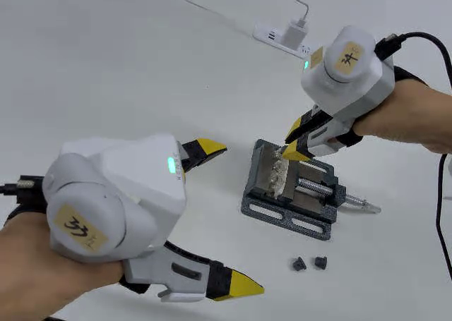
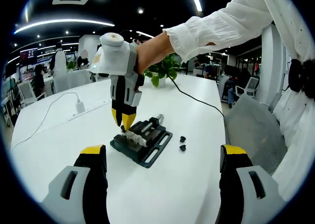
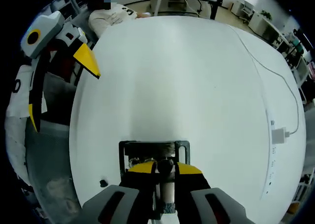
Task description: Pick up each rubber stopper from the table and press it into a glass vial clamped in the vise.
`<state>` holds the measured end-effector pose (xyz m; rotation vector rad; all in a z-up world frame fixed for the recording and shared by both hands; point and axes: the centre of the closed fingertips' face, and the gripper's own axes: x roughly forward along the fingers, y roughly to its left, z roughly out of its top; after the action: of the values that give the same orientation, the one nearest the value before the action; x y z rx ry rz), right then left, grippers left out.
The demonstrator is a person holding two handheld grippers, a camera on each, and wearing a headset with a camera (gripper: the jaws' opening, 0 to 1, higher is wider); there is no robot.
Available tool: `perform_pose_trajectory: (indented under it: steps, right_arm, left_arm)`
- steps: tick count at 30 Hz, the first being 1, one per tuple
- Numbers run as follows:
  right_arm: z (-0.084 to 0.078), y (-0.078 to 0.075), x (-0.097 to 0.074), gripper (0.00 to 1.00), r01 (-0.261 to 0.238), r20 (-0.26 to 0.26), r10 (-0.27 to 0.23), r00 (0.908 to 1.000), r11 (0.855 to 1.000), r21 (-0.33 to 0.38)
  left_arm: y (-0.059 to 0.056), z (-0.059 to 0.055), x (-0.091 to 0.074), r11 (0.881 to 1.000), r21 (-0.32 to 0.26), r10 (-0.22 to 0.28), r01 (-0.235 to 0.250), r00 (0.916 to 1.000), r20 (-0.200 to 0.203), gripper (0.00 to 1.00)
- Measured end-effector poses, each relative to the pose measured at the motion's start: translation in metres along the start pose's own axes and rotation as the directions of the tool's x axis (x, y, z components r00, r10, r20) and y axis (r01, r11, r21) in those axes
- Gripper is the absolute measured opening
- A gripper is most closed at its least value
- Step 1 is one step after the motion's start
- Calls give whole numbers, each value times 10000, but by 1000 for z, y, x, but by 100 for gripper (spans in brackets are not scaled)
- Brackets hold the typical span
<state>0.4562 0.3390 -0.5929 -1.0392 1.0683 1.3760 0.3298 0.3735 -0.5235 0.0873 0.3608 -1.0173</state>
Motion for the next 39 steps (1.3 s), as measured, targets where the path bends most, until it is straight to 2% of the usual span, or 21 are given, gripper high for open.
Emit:
perform_pose_trajectory:
  steps: [4, 10, 13, 16, 23, 39]
  right_arm:
    - [3, 4, -7, 11, 96, 244, -96, 9997, 10000, -12]
    - [3, -2, -14, 4, 463, 663, -464, 9967, 9989, 38]
    - [0, -2, -16, 0, 562, 752, -570, 9955, 9983, 127]
    - [-1, -3, -15, 0, 533, 816, -544, 9952, 9985, 159]
    - [1, 0, -12, 0, 473, 920, -483, 9946, 9988, 135]
    - [0, 4, -5, 0, 425, 771, -429, 9961, 9991, 77]
  left_arm:
    - [0, 0, -1, 10000, 0, 3, -3, 10000, -6, 95]
    - [0, -2, -1, 10000, 16, 3, -3, 10000, -66, 95]
    - [-1, -3, 0, 10000, 26, -30, 30, 9999, -109, 96]
    - [-2, -5, 1, 9999, 62, -83, 84, 9998, -154, 96]
    - [-4, -12, 3, 9993, 308, -201, 216, 9986, -498, 98]
    - [-3, -12, 3, 9994, 260, -195, 208, 9987, -476, 97]
